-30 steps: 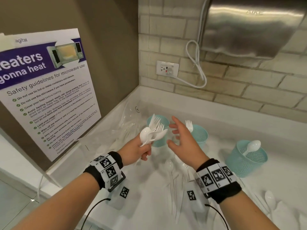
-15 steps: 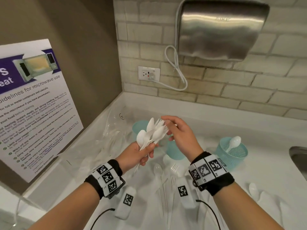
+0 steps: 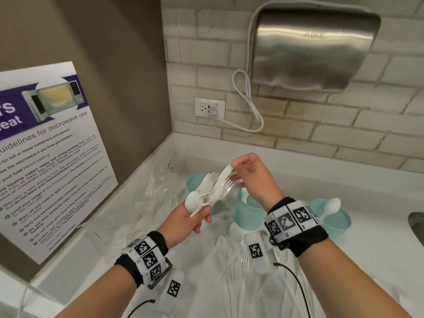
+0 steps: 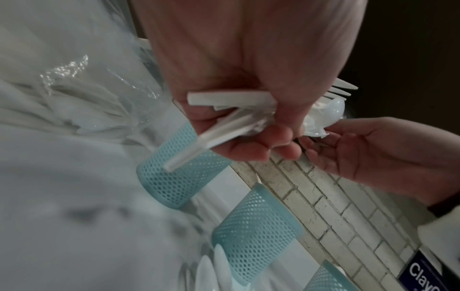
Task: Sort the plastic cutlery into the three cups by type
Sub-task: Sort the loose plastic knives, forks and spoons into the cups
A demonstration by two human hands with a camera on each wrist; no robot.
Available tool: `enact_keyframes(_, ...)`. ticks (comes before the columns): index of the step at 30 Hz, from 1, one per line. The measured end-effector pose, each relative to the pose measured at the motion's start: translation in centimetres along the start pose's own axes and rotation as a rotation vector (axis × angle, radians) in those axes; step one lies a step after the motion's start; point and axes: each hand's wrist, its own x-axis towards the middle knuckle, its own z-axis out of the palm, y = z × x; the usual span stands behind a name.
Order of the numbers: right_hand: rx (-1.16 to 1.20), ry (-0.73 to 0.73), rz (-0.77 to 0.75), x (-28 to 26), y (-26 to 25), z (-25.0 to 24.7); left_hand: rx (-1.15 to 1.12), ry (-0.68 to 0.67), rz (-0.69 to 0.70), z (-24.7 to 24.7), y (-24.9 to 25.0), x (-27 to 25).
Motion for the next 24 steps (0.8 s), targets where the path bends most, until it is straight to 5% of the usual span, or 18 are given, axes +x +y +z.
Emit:
enact_keyframes(8, 0.172, 0.334, -0.348, 1.9, -4.2, -1.2, -0.019, 0.311, -0.009, -1.7, -1.7, 0.2)
enact_keyframes(14, -0.077, 0.093, -0.060, 2.8, 0.9, 3.1, -0.079, 0.332, 0.047, -2.1, -0.4, 0.1)
enact_keyframes(18, -0.316, 0.077, -0.124, 2.1, 2.2, 4.2, -0.069, 0.344, 0.054, -2.0, -0.2, 0.2)
enact_keyframes(24, -0.011, -0.152, 0.062, -0.2, 0.9, 5.0, -0.106, 0.254, 0.061, -1.1, 1.1, 0.1)
